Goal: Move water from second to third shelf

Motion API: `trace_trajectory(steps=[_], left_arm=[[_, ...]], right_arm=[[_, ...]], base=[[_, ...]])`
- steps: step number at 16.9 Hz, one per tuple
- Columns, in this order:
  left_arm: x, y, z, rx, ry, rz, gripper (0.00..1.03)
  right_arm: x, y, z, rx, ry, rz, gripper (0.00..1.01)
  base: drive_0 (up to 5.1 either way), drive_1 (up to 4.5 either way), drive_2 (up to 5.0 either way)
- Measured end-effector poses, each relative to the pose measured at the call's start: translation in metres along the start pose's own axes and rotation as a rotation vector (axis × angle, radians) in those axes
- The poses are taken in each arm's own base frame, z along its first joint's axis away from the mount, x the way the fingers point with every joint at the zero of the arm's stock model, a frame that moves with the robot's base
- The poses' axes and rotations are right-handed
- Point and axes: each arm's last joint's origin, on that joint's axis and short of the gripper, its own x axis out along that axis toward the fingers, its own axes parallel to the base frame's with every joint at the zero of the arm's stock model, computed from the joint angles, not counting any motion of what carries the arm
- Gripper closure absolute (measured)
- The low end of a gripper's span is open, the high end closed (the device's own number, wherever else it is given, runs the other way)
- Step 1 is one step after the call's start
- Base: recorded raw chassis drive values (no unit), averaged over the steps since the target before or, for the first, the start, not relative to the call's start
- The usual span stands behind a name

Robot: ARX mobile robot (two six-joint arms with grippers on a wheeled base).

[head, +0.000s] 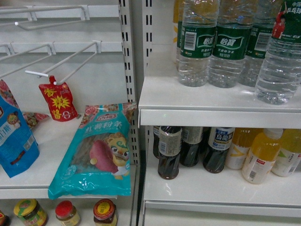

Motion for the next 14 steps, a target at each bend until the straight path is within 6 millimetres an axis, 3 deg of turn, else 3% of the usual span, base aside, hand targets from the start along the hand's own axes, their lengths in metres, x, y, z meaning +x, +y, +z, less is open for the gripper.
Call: trace_trajectory(steps=[3,4,5,8,10,11,14], left_arm=[[0.000,0.000,0.000,0.000,0.000,0.000,0.05],[0.000,0.000,0.000,0.000,0.000,0.000,0.05],[0.000,0.000,0.000,0.000,0.000,0.000,0.05],[0.000,0.000,0.000,0.000,0.000,0.000,0.05],[0.000,0.000,0.000,0.000,0.000,0.000,0.05],[0.000,0.000,0.000,0.000,0.000,0.000,0.05],[0.000,0.000,0.000,0.000,0.000,0.000,0.05]], right_arm=[[-0.039,-0.008,-0.002,0.017,-0.059,0.005,0.04],[-0.056,-0.013,-0.006,0.029,-0.191,-0.013,0.17],[-0.076,-0.017,-0.021,0.031,-0.216,-0.016,0.29],[-0.120,-0.029,-0.071,0.033,-0.165,-0.031,0.68],[-0.133,-0.028,-0.077,0.031,-0.235,-0.018,0.94],[-0.134,-0.027,-0.084,0.028,-0.224,-0.019,0.99],[-0.139,-0.027,-0.098,0.028,-0.220,-0.019,0.99]], base=[[0.0,0.00,0.0],[0.0,0.00,0.0],[0.0,0.00,0.0],[0.0,0.00,0.0],[0.0,0.00,0.0],[0.0,0.00,0.0],[0.0,0.00,0.0]])
